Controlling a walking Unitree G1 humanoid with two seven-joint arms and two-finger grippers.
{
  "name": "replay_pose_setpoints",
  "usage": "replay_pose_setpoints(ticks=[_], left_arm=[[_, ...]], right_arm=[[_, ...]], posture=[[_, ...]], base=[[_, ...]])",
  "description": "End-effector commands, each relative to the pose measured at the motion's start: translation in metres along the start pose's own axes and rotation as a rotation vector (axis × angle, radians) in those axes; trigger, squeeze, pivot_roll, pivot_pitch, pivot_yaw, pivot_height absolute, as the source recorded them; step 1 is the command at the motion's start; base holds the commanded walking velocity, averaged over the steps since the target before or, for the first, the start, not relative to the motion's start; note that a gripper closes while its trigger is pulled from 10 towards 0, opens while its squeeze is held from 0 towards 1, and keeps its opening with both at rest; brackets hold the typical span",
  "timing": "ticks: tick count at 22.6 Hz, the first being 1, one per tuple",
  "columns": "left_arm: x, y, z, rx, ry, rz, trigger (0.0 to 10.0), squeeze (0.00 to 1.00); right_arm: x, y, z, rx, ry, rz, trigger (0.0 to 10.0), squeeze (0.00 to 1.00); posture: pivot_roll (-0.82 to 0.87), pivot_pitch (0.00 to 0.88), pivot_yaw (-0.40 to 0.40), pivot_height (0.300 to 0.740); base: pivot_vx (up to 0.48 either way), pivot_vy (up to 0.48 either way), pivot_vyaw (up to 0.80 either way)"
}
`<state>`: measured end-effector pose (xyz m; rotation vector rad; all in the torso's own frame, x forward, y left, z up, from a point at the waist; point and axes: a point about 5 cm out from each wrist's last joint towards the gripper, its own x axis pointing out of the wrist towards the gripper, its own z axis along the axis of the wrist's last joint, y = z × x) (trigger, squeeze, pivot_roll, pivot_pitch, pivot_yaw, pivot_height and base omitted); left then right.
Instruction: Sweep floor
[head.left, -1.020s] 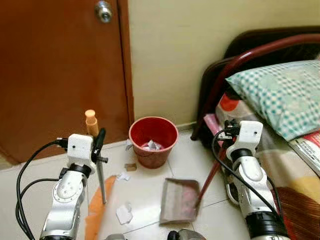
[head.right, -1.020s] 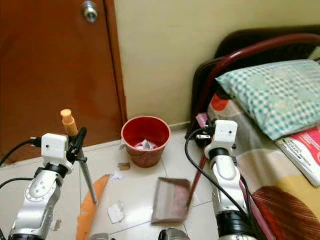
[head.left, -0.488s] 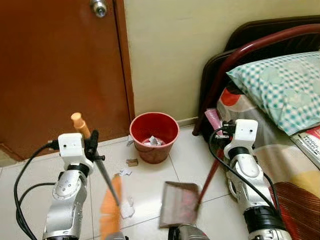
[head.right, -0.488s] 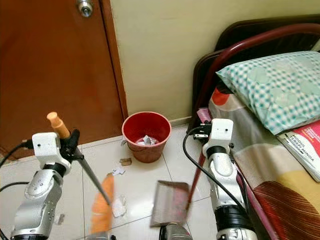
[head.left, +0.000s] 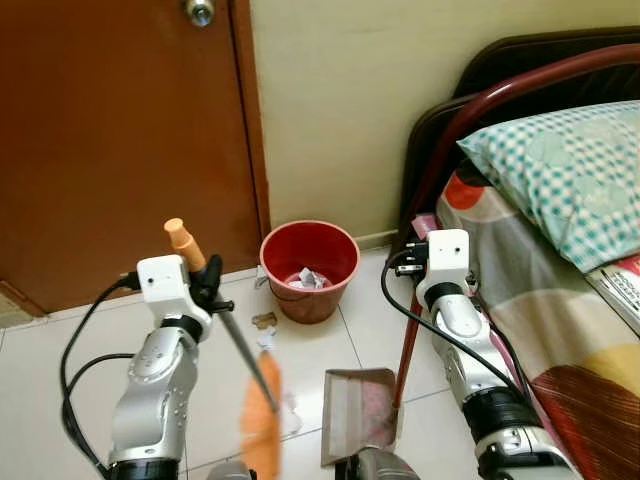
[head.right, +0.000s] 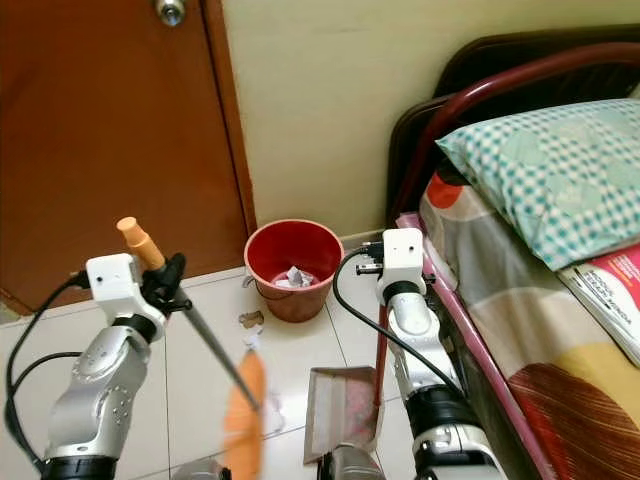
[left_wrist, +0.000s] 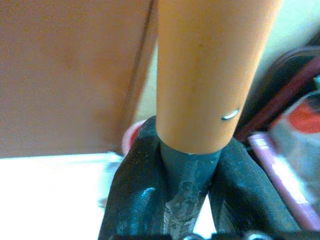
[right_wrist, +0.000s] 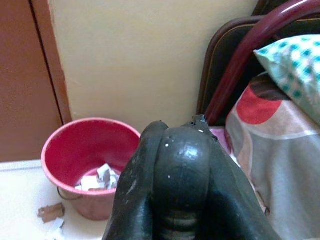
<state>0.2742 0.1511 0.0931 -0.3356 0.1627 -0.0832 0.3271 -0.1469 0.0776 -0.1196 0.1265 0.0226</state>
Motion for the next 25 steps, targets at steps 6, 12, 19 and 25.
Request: replay_pose_setpoints(ticks=[6, 12, 19, 25], left_arm=[[0.011, -0.041, 0.01, -0.207, -0.046, -0.183, 10.0, 0.0], [0.016, -0.013, 0.029, -0.191, -0.149, -0.058, 10.0, 0.0], [0.02, 0.04, 0.103, -0.087, -0.378, 0.078, 10.0, 0.0], [0.02, 0.035, 0.131, 0.006, -0.445, 0.028, 10.0, 0.0]], right_arm=[[0.004, 0.008, -0.003, -0.05, 0.025, 0.018, 10.0, 0.0], [0.005, 0.009, -0.005, -0.034, 0.03, 0.023, 10.0, 0.0], [0.003, 0.005, -0.008, -0.053, 0.048, 0.039, 10.0, 0.0], [0.001, 0.001, -0.009, -0.024, 0.045, 0.032, 10.0, 0.0]], posture=[[0.05, 0.131, -0.066, 0.74], [0.04, 0.129, -0.065, 0.74], [0.06, 0.113, -0.065, 0.74], [0.06, 0.1, -0.059, 0.74]], base=[[0.0, 0.0, 0.0], [0.0, 0.0, 0.0], [0.0, 0.0, 0.0], [0.0, 0.0, 0.0]])
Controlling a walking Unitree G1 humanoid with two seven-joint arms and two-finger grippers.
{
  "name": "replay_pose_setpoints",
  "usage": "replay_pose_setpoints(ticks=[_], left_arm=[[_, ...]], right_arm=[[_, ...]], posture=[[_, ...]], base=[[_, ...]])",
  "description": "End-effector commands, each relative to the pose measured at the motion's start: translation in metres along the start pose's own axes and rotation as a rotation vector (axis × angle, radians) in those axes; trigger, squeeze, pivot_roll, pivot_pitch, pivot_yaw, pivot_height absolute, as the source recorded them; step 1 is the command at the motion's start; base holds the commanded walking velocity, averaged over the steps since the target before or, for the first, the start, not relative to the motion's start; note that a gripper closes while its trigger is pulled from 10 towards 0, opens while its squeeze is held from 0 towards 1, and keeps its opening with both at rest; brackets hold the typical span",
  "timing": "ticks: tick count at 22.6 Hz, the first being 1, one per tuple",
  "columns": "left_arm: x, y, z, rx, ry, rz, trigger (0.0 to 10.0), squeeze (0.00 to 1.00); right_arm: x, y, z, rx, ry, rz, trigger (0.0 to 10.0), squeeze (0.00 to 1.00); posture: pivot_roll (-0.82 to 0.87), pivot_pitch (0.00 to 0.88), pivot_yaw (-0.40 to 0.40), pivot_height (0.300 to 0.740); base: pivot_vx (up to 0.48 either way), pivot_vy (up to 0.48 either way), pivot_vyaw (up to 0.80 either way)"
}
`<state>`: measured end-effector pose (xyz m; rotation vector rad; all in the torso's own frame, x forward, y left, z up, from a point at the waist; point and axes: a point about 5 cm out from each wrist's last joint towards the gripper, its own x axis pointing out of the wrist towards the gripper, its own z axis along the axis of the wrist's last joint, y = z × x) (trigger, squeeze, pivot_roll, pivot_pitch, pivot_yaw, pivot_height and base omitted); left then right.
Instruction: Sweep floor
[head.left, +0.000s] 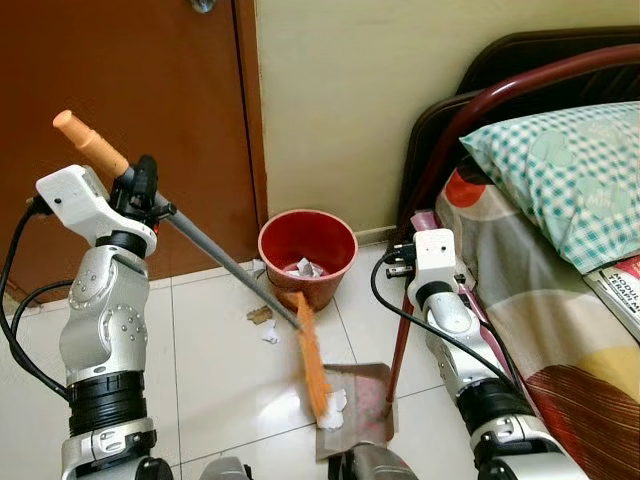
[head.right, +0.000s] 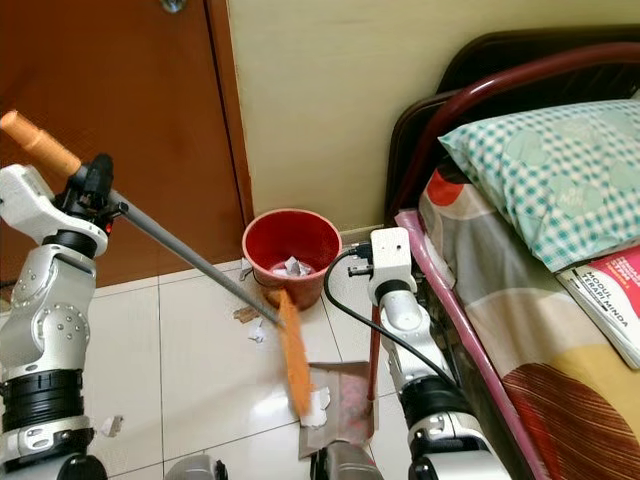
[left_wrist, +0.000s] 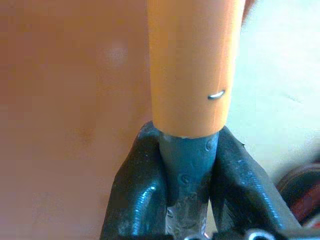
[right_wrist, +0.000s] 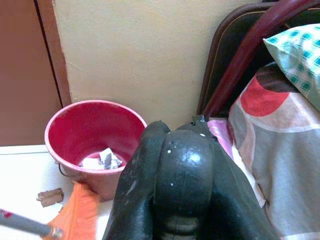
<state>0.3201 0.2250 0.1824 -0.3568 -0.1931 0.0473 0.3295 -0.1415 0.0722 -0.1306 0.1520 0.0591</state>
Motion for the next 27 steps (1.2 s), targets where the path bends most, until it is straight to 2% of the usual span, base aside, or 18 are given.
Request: replay_pose_setpoints(ticks=[1, 2, 3, 5, 9, 11, 12, 13, 14, 16, 18, 23, 27], left_arm=[[-0.001, -0.005, 0.017, 0.047, -0.071, -0.051, 10.0, 0.0], [-0.009, 0.001, 0.015, 0.134, -0.058, -0.067, 10.0, 0.0], [-0.012, 0.003, 0.014, 0.164, -0.05, -0.074, 10.0, 0.0], [-0.033, 0.011, 0.0, 0.267, 0.014, -0.106, 10.0, 0.0], [-0.055, 0.015, -0.03, 0.366, 0.099, -0.131, 10.0, 0.0], [-0.065, 0.023, -0.048, 0.414, 0.15, -0.089, 10.0, 0.0], [-0.066, 0.024, -0.05, 0.421, 0.156, -0.081, 10.0, 0.0], [-0.072, 0.035, -0.059, 0.491, 0.181, -0.022, 10.0, 0.0], [-0.075, 0.043, -0.061, 0.552, 0.194, 0.018, 10.0, 0.0], [-0.08, 0.055, -0.068, 0.586, 0.224, 0.077, 10.0, 0.0], [-0.082, 0.059, -0.074, 0.579, 0.244, 0.103, 10.0, 0.0], [-0.081, 0.05, -0.088, 0.556, 0.247, 0.092, 10.0, 0.0], [-0.08, 0.042, -0.095, 0.534, 0.243, 0.082, 10.0, 0.0]], right_arm=[[-0.003, -0.006, -0.003, 0.001, 0.008, -0.004, 10.0, 0.0], [-0.005, -0.009, 0.0, 0.023, -0.024, 0.003, 10.0, 0.0], [-0.006, -0.01, 0.0, 0.028, -0.033, 0.006, 10.0, 0.0], [-0.015, -0.021, 0.005, 0.073, -0.088, 0.015, 10.0, 0.0], [-0.021, -0.031, 0.031, 0.137, -0.217, 0.053, 10.0, 0.0], [-0.025, -0.032, 0.047, 0.205, -0.257, 0.082, 10.0, 0.0], [-0.025, -0.032, 0.049, 0.214, -0.26, 0.09, 10.0, 0.0], [-0.031, -0.031, 0.062, 0.242, -0.29, 0.136, 10.0, 0.0], [-0.032, -0.03, 0.066, 0.253, -0.293, 0.151, 10.0, 0.0], [-0.034, -0.023, 0.075, 0.302, -0.3, 0.204, 10.0, 0.0], [-0.033, -0.017, 0.087, 0.355, -0.31, 0.248, 10.0, 0.0], [-0.028, -0.008, 0.14, 0.463, -0.43, 0.318, 10.0, 0.0], [-0.02, -0.018, 0.182, 0.493, -0.54, 0.299, 10.0, 0.0]], posture=[[0.07, 0.099, -0.059, 0.74], [0.07, 0.099, -0.059, 0.74], [0.07, 0.099, -0.059, 0.74], [0.07, 0.095, -0.059, 0.74], [0.06, 0.082, -0.056, 0.74], [0.05, 0.071, -0.054, 0.74], [0.05, 0.071, -0.054, 0.74], [0.04, 0.061, -0.051, 0.74], [0.04, 0.061, -0.051, 0.74], [0.04, 0.059, -0.047, 0.74], [0.03, 0.056, -0.046, 0.74], [0.03, 0.04, -0.056, 0.74], [0.03, 0.036, -0.061, 0.74]], base=[[0.0, 0.0, 0.0], [0.0, 0.0, 0.0], [0.0, 0.0, 0.0], [0.0, 0.0, 0.0], [0.0, 0.0, 0.0], [0.0, 0.0, 0.0], [0.0, 0.0, 0.0], [0.0, 0.0, 0.0], [0.0, 0.0, 0.0], [0.0, 0.0, 0.0], [0.0, 0.0, 0.0], [0.0, 0.0, 0.0], [0.0, 0.0, 0.0]])
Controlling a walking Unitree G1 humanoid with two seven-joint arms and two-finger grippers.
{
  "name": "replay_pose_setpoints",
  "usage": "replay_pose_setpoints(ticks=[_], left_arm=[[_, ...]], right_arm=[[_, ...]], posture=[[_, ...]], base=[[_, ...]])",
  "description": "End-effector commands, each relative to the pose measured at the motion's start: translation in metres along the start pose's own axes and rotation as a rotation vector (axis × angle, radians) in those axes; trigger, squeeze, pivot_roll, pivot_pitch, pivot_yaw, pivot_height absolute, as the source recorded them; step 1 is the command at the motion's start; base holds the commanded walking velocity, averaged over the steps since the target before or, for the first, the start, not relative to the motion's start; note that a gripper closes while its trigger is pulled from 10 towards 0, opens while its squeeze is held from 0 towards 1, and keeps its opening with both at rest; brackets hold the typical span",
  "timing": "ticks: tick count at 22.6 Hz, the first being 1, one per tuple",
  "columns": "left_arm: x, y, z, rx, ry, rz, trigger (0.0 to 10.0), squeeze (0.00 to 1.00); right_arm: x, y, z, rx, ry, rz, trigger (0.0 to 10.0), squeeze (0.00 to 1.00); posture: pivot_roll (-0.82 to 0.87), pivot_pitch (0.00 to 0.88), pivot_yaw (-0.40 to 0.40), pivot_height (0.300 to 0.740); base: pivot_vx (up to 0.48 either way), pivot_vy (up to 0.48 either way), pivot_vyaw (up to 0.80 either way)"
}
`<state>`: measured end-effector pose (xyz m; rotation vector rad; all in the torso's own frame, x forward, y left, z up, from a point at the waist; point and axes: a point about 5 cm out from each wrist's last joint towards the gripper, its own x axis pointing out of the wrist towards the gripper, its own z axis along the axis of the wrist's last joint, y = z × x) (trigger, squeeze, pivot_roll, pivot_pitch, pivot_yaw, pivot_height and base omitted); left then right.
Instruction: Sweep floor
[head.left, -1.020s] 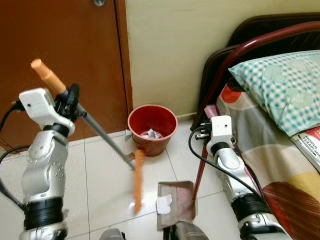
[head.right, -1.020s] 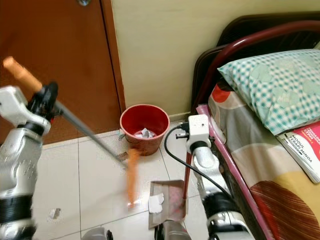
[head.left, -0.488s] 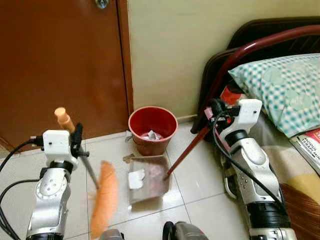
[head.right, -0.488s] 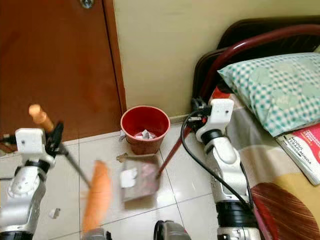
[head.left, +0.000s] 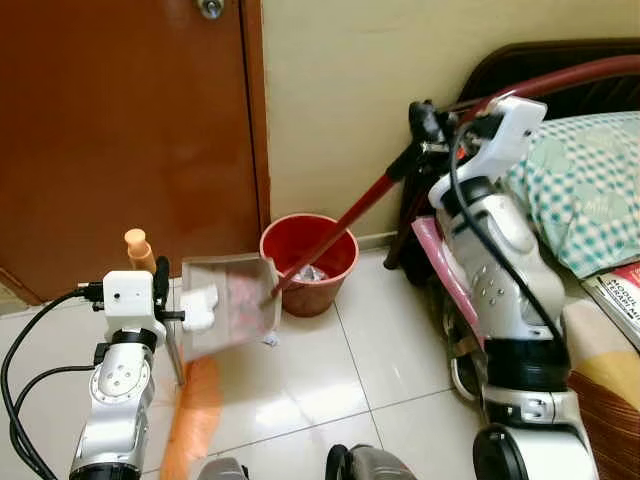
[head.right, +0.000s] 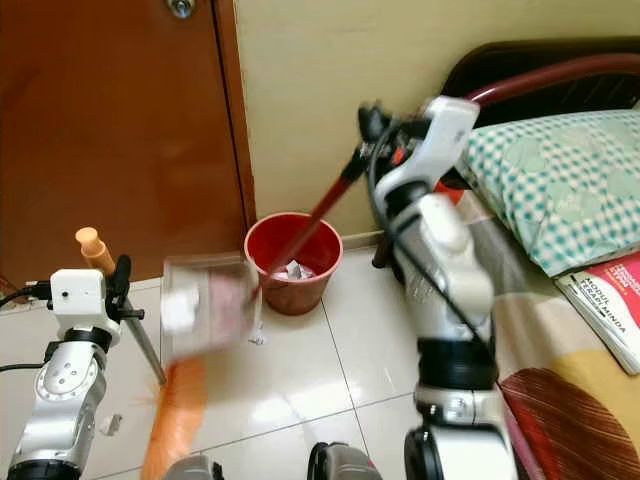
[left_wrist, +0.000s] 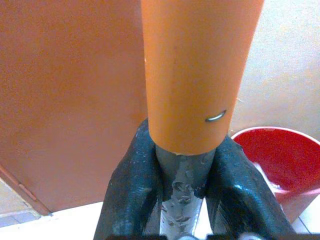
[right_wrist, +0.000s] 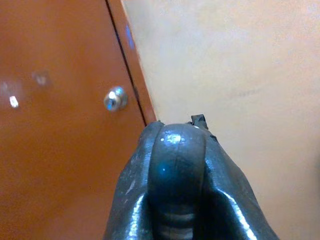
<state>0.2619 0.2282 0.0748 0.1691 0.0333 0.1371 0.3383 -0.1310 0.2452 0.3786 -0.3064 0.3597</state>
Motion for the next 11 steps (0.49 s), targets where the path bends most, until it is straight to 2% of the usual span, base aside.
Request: replay_pose_setpoints(ticks=[1, 2, 4, 8, 10, 11], left_arm=[[-0.002, -0.005, -0.009, -0.008, 0.043, -0.01, 10.0, 0.0], [-0.002, -0.006, -0.009, -0.01, 0.042, -0.011, 10.0, 0.0], [-0.001, -0.009, -0.009, -0.019, 0.037, -0.015, 10.0, 0.0], [0.0, -0.013, -0.009, -0.027, 0.035, -0.021, 10.0, 0.0], [-0.001, -0.014, -0.01, -0.031, 0.034, -0.024, 10.0, 0.0], [-0.001, -0.014, -0.01, -0.033, 0.035, -0.025, 10.0, 0.0]], right_arm=[[0.008, -0.002, 0.023, 0.001, -0.092, -0.008, 10.0, 0.0], [0.011, -0.002, 0.028, -0.004, -0.108, -0.008, 10.0, 0.0], [0.024, -0.006, 0.055, -0.036, -0.194, -0.031, 10.0, 0.0], [0.033, -0.012, 0.079, -0.115, -0.268, -0.052, 10.0, 0.0], [0.035, -0.018, 0.095, -0.213, -0.312, -0.057, 10.0, 0.0], [0.034, -0.019, 0.102, -0.294, -0.332, -0.051, 10.0, 0.0]], posture=[[0.02, 0.035, -0.061, 0.74], [0.02, 0.035, -0.061, 0.74], [0.02, 0.033, -0.063, 0.74], [0.02, 0.038, -0.065, 0.74], [0.02, 0.04, -0.065, 0.74], [0.01, 0.043, -0.063, 0.74]], base=[[0.0, 0.0, 0.0], [0.0, 0.0, 0.0], [0.0, 0.0, 0.0], [0.0, 0.0, 0.0], [0.0, 0.0, 0.0], [0.0, 0.0, 0.0]])
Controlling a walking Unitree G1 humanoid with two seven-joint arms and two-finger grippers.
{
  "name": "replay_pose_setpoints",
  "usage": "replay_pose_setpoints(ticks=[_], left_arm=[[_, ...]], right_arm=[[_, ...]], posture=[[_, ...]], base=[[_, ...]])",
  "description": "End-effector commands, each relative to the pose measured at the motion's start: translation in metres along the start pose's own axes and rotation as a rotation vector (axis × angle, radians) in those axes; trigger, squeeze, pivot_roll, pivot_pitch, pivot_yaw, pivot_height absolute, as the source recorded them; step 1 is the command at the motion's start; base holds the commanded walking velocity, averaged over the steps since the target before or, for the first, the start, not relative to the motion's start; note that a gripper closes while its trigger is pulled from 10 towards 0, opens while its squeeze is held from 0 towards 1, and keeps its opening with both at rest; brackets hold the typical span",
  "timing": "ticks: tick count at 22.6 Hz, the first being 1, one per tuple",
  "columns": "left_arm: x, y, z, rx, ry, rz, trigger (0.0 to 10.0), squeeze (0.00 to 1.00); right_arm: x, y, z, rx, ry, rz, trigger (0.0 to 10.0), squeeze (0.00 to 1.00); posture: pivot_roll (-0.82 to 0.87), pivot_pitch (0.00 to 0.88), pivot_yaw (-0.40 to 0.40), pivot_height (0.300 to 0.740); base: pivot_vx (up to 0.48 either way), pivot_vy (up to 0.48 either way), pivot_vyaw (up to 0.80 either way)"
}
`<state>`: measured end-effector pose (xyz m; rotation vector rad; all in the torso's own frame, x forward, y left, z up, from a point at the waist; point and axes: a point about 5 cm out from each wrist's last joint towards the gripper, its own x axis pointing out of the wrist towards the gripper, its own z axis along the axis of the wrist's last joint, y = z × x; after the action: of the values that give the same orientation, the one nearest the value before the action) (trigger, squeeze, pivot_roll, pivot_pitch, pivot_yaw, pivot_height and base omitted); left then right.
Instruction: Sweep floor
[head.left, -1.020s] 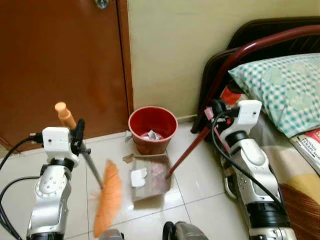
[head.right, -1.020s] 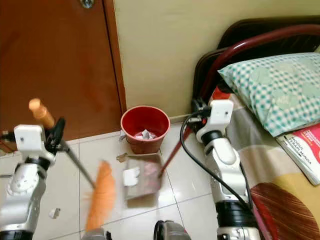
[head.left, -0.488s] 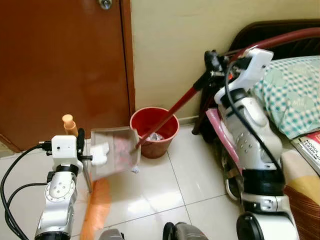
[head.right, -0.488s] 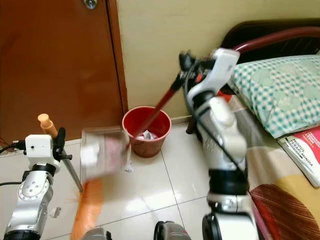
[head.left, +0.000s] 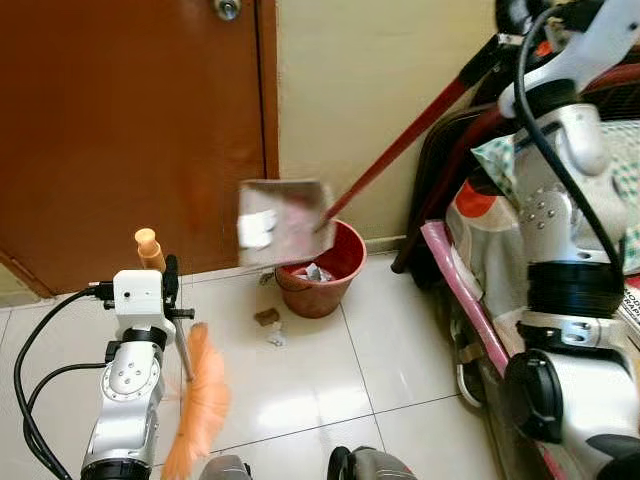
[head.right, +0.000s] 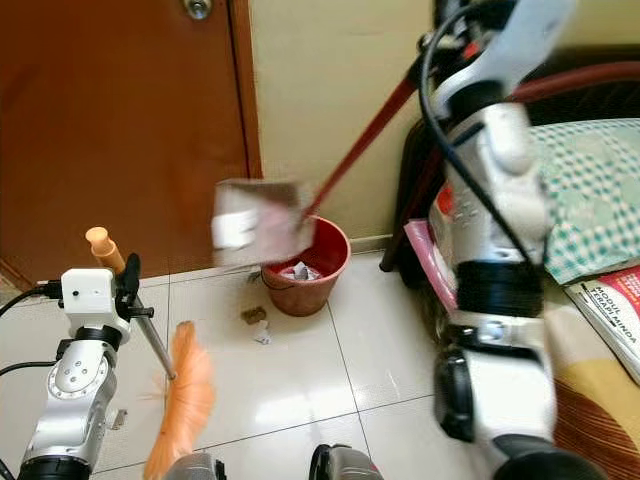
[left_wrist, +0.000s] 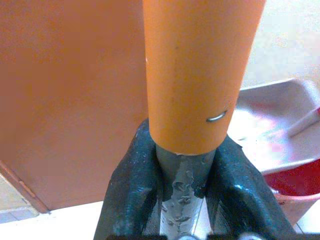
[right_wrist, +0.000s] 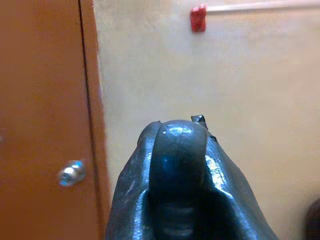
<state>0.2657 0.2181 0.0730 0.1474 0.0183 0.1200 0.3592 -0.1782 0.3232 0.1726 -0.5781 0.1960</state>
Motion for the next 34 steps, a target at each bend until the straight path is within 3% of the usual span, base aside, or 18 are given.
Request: replay_pose_setpoints(ticks=[1, 4, 7, 9, 10, 13, 15, 27, 28, 29, 32, 34], left_arm=[[-0.004, -0.004, -0.01, -0.011, 0.05, -0.01, 10.0, 0.0], [-0.002, -0.007, -0.009, -0.014, 0.05, -0.021, 10.0, 0.0], [0.0, -0.009, -0.007, -0.014, 0.046, -0.03, 10.0, 0.0], [0.0, -0.009, -0.007, -0.014, 0.045, -0.03, 10.0, 0.0], [0.0, -0.009, -0.007, -0.013, 0.044, -0.031, 10.0, 0.0], [0.0, -0.009, -0.007, -0.013, 0.044, -0.031, 10.0, 0.0], [-0.001, -0.008, -0.007, -0.011, 0.046, -0.029, 10.0, 0.0], [0.002, -0.011, -0.006, -0.016, 0.043, -0.031, 10.0, 0.0], [0.003, -0.013, -0.006, -0.018, 0.043, -0.032, 10.0, 0.0], [0.003, -0.013, -0.006, -0.018, 0.043, -0.032, 10.0, 0.0], [0.003, -0.013, -0.006, -0.021, 0.044, -0.031, 10.0, 0.0], [0.004, -0.013, -0.006, -0.022, 0.043, -0.028, 10.0, 0.0]], right_arm=[[0.006, 0.0, 0.021, -0.062, -0.093, 0.021, 10.0, 0.0], [0.004, 0.005, 0.02, -0.231, -0.112, 0.084, 10.0, 0.0], [-0.007, 0.029, -0.005, -0.368, -0.098, 0.199, 10.0, 0.0], [-0.008, 0.034, -0.009, -0.385, -0.099, 0.22, 10.0, 0.0], [-0.015, 0.05, -0.018, -0.438, -0.097, 0.322, 10.0, 0.0], [-0.019, 0.057, -0.022, -0.455, -0.096, 0.363, 10.0, 0.0], [-0.026, 0.069, -0.029, -0.485, -0.106, 0.438, 10.0, 0.0], [-0.025, 0.08, -0.023, -0.483, -0.172, 0.489, 10.0, 0.0], [-0.017, 0.08, -0.011, -0.41, -0.204, 0.43, 10.0, 0.0], [-0.017, 0.08, -0.011, -0.41, -0.204, 0.43, 10.0, 0.0], [-0.002, 0.083, 0.008, -0.262, -0.255, 0.329, 10.0, 0.0], [0.009, 0.09, 0.021, -0.134, -0.291, 0.282, 10.0, 0.0]], posture=[[0.01, 0.044, -0.061, 0.74], [0.01, 0.046, -0.054, 0.74], [0.01, 0.049, -0.051, 0.74], [0.01, 0.049, -0.051, 0.74], [0.01, 0.049, -0.051, 0.74], [0.01, 0.049, -0.051, 0.74], [0.03, 0.053, -0.052, 0.74], [0.02, 0.045, -0.055, 0.74], [0.02, 0.044, -0.056, 0.74], [0.02, 0.044, -0.056, 0.74], [0.02, 0.043, -0.058, 0.74], [0.03, 0.036, -0.061, 0.74]], base=[[0.0, 0.0, 0.0], [0.0, 0.0, 0.0], [0.0, 0.0, 0.0], [0.0, 0.0, 0.0], [0.0, 0.0, 0.0], [0.0, 0.0, 0.0], [0.0, 0.0, 0.0], [0.0, 0.0, 0.0], [0.0, 0.0, 0.0], [0.0, 0.0, 0.0], [0.0, 0.0, 0.0], [0.0, 0.0, 0.0]])
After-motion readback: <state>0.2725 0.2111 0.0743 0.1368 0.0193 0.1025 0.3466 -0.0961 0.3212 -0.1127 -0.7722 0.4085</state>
